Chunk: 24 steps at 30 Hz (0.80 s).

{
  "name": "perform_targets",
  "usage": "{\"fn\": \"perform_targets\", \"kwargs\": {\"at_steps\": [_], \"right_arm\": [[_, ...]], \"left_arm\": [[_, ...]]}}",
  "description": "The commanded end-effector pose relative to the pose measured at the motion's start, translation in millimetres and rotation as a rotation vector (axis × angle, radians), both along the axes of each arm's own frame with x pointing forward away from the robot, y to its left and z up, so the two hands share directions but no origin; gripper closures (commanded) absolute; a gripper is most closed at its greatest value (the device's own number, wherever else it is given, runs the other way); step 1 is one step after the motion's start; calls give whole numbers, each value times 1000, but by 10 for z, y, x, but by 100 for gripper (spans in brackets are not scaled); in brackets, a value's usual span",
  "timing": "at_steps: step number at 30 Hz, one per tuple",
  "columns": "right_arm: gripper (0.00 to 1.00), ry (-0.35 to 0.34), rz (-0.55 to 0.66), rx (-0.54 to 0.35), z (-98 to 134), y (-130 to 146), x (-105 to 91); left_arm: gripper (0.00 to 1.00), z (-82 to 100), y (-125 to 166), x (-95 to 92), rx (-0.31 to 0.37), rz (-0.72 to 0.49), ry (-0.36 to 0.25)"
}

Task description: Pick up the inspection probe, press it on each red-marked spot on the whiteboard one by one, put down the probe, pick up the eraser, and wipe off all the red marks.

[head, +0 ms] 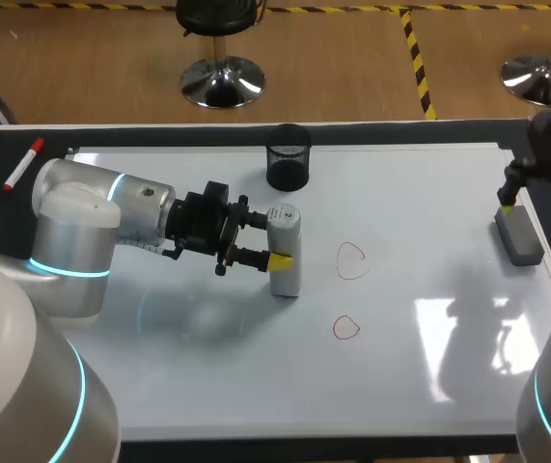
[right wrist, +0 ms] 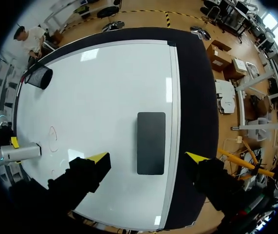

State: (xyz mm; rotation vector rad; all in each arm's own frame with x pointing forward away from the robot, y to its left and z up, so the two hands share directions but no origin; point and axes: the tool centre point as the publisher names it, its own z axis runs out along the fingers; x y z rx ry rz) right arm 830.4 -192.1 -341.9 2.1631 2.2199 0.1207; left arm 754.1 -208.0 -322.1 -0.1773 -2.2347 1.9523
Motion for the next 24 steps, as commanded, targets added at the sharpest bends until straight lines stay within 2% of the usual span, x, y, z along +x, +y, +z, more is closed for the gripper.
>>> {"fn": "perform_targets", "kwargs": {"at_steps": [1, 24], "right_arm": [[0, 9, 10, 15, -105, -29, 43], [0, 47, 95, 31, -428, 2, 73]], "left_arm": [[100, -70, 10, -18, -3, 0, 0], [100, -70, 10, -18, -3, 0, 0]]}}
